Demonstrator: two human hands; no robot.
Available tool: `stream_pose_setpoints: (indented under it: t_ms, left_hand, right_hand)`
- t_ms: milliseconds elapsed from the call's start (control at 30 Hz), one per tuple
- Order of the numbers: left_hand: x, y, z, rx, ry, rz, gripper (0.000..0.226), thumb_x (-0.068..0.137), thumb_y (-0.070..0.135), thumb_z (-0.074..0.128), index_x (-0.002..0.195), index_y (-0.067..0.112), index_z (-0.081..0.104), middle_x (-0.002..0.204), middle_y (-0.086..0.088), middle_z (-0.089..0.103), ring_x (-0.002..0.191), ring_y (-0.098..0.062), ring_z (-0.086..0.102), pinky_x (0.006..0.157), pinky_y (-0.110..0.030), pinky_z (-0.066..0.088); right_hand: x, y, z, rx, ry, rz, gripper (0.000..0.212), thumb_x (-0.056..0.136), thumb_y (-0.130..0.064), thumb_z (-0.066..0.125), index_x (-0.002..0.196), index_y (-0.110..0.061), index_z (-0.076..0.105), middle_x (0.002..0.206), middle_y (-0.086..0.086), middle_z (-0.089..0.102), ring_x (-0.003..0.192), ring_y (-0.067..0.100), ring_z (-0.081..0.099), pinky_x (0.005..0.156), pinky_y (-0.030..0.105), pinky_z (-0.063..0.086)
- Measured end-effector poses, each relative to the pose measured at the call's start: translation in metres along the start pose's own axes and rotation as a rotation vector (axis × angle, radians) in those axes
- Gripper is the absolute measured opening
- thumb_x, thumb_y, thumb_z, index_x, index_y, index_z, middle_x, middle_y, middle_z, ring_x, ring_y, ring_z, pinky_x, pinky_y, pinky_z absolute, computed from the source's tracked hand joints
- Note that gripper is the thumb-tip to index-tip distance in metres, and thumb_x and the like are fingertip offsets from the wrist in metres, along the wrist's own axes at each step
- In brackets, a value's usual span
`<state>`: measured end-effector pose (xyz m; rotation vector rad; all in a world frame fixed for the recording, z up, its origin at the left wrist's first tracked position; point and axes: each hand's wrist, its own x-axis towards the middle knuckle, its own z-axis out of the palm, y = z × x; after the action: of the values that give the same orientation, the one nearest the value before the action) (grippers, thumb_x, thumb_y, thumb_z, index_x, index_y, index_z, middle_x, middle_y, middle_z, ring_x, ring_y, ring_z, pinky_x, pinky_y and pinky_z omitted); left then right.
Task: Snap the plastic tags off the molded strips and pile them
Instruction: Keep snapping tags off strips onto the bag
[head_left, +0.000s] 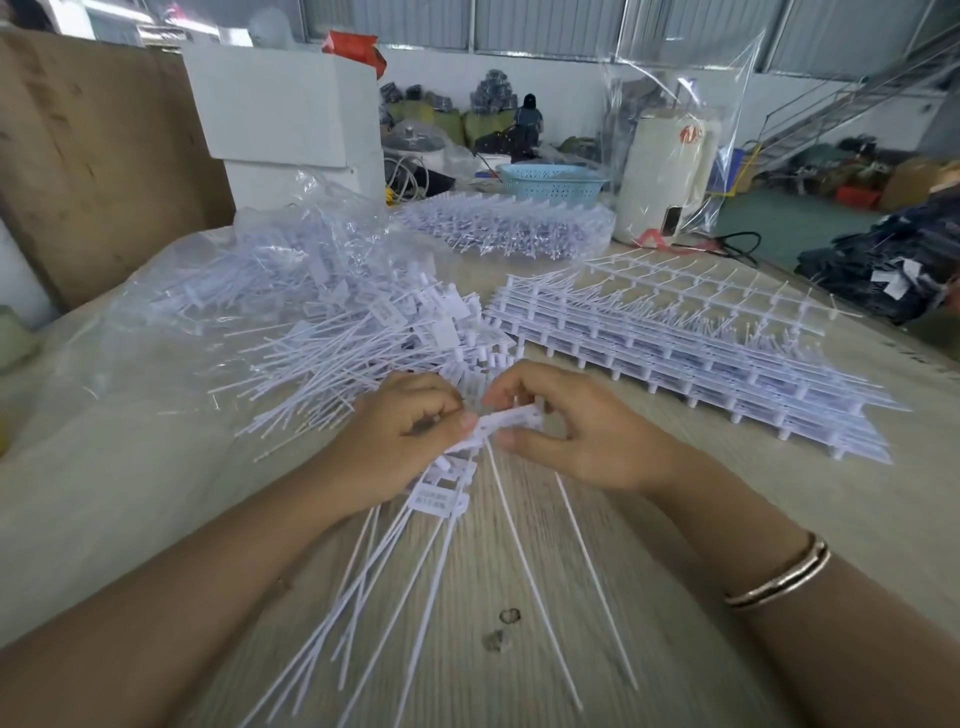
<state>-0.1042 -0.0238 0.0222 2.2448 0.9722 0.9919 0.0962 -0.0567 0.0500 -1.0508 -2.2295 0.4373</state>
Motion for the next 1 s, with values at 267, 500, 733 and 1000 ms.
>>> stream_pose_setpoints:
  t_ms: [267, 500, 733, 1000]
  left_hand:
    - [0.001, -0.002, -0.006, 0.078, 0.031, 0.084, 0.026, 0.083, 0.046, 0.061, 0.068, 0.025, 0.057, 0.075, 0.007, 0.06, 0.084, -0.015, 0.052, 0.088, -0.051, 0.037]
    - [-0.001, 0.0, -0.009, 0.162, 0.022, 0.142, 0.036, 0.079, 0.054, 0.047, 0.071, 0.021, 0.06, 0.081, 0.006, 0.06, 0.088, -0.012, 0.052, 0.086, -0.046, 0.036]
    - [-0.002, 0.005, -0.011, 0.175, -0.012, 0.154, 0.02, 0.079, 0.054, 0.044, 0.071, 0.037, 0.05, 0.083, 0.012, 0.058, 0.091, -0.006, 0.051, 0.091, -0.049, 0.035]
    - [0.003, -0.004, -0.02, 0.307, 0.087, 0.107, 0.03, 0.072, 0.067, 0.041, 0.065, 0.041, 0.054, 0.079, 0.018, 0.059, 0.092, -0.007, 0.05, 0.086, -0.037, 0.022]
  right_hand:
    - [-0.001, 0.006, -0.002, -0.175, 0.03, 0.085, 0.021, 0.083, -0.031, 0.069, 0.101, -0.018, 0.07, 0.078, -0.003, 0.067, 0.069, 0.011, 0.059, 0.067, 0.034, 0.048]
    - [0.0, 0.006, 0.001, -0.007, -0.018, 0.125, 0.016, 0.091, -0.024, 0.059, 0.086, -0.014, 0.07, 0.068, -0.012, 0.062, 0.056, -0.001, 0.055, 0.058, 0.012, 0.037]
    - [-0.001, 0.01, -0.001, 0.206, -0.061, 0.216, 0.029, 0.096, -0.022, 0.049, 0.07, -0.023, 0.061, 0.063, -0.01, 0.061, 0.055, -0.001, 0.052, 0.057, 0.014, 0.041]
    - [-0.002, 0.03, -0.004, 0.108, 0.041, 0.311, 0.016, 0.078, -0.046, 0.065, 0.086, -0.032, 0.062, 0.074, -0.007, 0.057, 0.064, 0.004, 0.05, 0.065, 0.016, 0.041]
